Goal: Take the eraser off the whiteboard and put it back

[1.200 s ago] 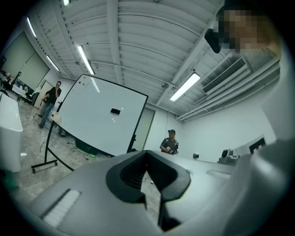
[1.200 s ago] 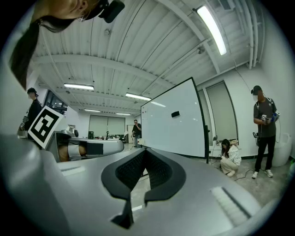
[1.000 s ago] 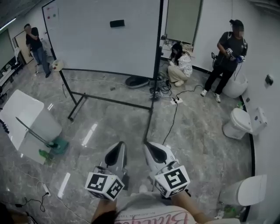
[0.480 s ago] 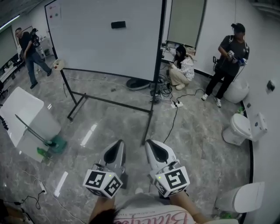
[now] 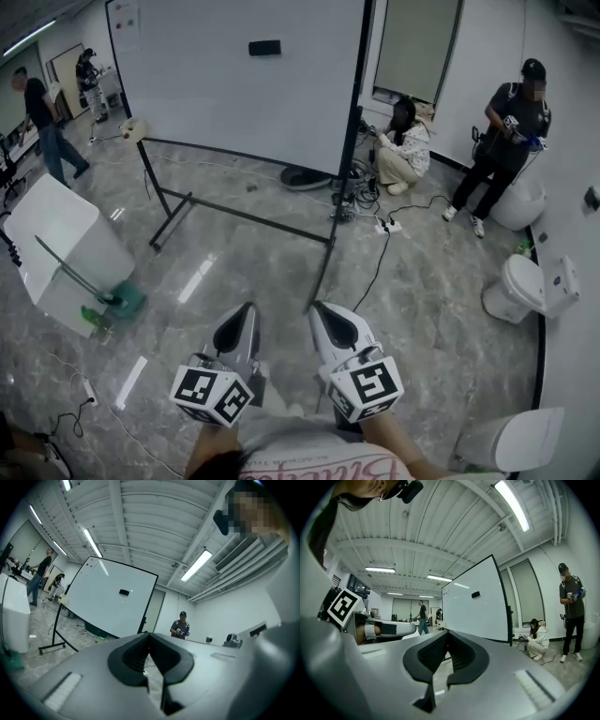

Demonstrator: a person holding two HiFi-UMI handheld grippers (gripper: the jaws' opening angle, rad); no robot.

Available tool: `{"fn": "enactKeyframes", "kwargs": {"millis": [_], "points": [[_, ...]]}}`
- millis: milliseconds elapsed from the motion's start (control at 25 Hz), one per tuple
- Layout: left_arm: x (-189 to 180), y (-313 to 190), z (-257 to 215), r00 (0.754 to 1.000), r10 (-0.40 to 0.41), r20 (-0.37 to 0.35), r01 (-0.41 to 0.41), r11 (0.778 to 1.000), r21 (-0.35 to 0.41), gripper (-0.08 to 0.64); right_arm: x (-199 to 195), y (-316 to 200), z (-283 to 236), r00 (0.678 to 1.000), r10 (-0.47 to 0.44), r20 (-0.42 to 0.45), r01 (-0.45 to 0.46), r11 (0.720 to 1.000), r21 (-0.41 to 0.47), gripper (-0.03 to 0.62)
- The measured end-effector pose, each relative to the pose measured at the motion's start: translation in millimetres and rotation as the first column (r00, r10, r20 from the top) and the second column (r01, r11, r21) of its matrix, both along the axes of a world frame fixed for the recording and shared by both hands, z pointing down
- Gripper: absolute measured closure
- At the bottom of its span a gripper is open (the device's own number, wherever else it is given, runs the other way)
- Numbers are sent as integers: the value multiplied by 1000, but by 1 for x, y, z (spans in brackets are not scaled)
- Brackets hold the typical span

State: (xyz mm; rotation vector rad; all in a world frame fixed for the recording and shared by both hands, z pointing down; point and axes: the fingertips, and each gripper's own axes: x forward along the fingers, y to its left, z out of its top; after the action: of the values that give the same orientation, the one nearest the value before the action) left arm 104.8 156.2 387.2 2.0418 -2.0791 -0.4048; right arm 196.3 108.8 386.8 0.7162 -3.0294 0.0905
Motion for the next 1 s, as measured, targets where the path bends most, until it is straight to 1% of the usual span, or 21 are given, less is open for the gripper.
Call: {"fn": "enactKeyframes", "kwargs": {"millis": [200, 480, 720, 1000], "points": [[-16, -20, 2, 1000, 0, 1, 0, 1000, -1, 560, -12, -20, 2, 1000, 13, -14, -13, 1000, 5, 591], [-50, -63, 1, 1000, 20, -5, -20, 1000, 9, 560, -47, -56, 5, 999, 10, -36, -10, 1000, 18, 591], [-98, -110, -7, 999, 52, 5, -52, 998, 22, 560, -94, -100, -1, 999, 36, -29, -35, 999, 32, 591], [-165, -165, -14, 995, 97, 12, -97, 995, 34, 560, -168, -153, -11, 998, 64, -18, -63, 997, 53, 591]]}}
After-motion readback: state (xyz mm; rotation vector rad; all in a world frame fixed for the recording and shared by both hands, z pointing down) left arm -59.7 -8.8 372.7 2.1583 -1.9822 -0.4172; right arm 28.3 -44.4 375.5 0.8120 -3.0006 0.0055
